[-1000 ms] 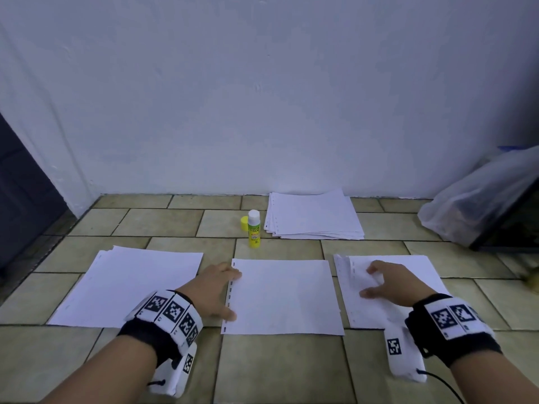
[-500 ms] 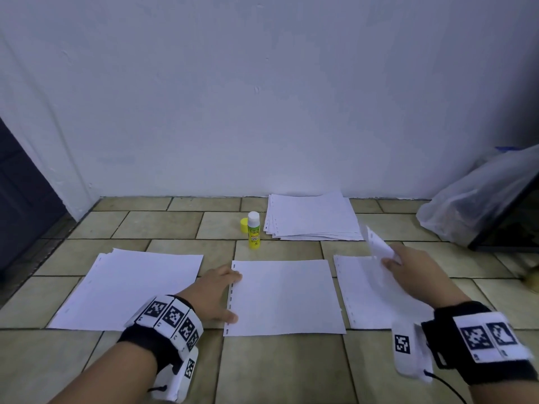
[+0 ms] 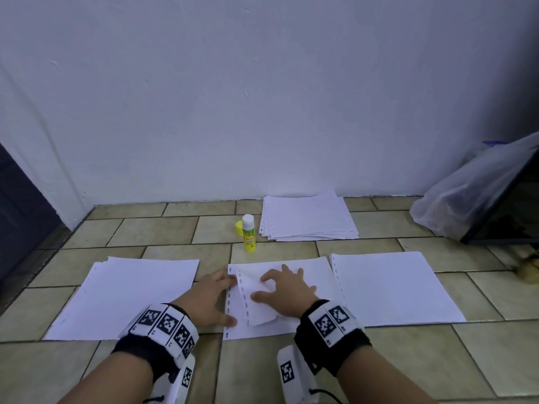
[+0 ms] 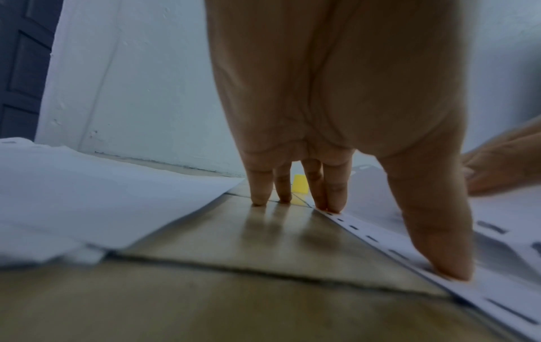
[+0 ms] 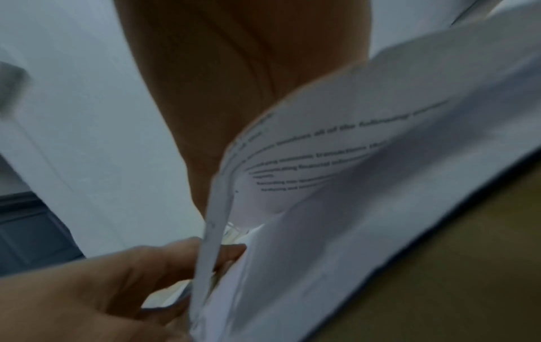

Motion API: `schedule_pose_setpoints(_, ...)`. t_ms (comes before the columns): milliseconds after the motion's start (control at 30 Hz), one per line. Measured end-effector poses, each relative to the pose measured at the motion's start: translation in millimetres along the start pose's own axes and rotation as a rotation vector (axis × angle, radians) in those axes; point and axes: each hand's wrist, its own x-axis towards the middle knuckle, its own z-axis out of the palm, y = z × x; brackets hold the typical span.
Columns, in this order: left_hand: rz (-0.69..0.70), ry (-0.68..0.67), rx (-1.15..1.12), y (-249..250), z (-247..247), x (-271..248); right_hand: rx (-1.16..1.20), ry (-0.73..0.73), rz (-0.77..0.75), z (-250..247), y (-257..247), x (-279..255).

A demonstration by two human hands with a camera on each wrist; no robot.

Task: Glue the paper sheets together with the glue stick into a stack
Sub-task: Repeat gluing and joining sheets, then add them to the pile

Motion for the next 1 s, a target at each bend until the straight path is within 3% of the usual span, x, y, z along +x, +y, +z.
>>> schedule_pose_setpoints(633,0.049,0.058,-0.097,-1,4,-3,-0.021,0.006,0.041,13,-16,14)
schedule_pose_setpoints(1000,0.026,0.04,-0.045,-2,4,-2,-0.028,0.038,0.063,12,-11,16)
